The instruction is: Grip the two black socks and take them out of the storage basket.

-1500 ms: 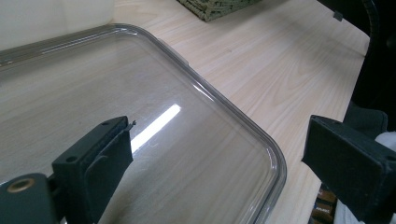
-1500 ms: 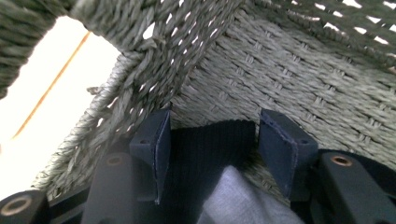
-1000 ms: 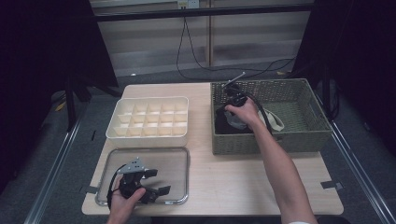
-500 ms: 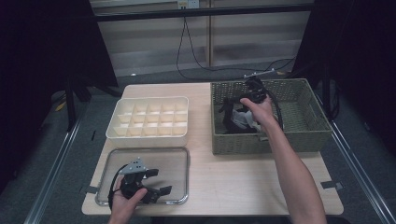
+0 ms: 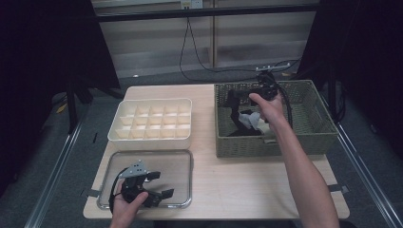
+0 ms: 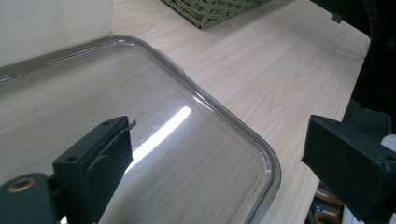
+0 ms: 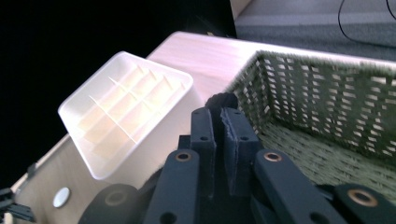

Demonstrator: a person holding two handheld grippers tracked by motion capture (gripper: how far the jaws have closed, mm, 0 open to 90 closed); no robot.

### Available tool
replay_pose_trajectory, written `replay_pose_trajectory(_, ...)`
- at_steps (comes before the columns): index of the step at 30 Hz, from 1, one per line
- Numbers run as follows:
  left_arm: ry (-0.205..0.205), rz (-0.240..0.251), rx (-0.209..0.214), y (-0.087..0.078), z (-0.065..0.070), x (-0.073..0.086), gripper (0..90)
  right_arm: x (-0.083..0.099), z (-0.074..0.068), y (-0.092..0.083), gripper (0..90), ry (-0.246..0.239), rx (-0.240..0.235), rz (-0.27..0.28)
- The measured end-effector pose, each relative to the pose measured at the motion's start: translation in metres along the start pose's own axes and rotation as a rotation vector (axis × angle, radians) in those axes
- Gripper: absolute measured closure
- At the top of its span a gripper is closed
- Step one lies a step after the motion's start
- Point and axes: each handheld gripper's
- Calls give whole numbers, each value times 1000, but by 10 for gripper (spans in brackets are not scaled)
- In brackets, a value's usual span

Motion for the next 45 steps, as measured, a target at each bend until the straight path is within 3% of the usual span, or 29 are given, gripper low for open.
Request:
replay_pose_trajectory(16,-4,3,10,-1,1,1,81,-18,-30,-32,837,-38,-99,91)
replay_pose_trajectory(26,-7,4,4,-2,3,2,81,-26,-44,-50,834,-75,-111,127)
replay_pose_trajectory(38,-5,2,5,-1,3,2,81,-31,-44,-60,835,-78,-127,142)
replay_pose_trajectory(45,0,4,1,-2,3,2,81,-40,-57,-67,836,-98,-144,150)
Point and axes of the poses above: each handheld gripper's, and its own axes: y roughly forward along the jaws, x roughly out of its underside, z roughly to its right, and after that the axes turned 12 degrees about y, right-handed
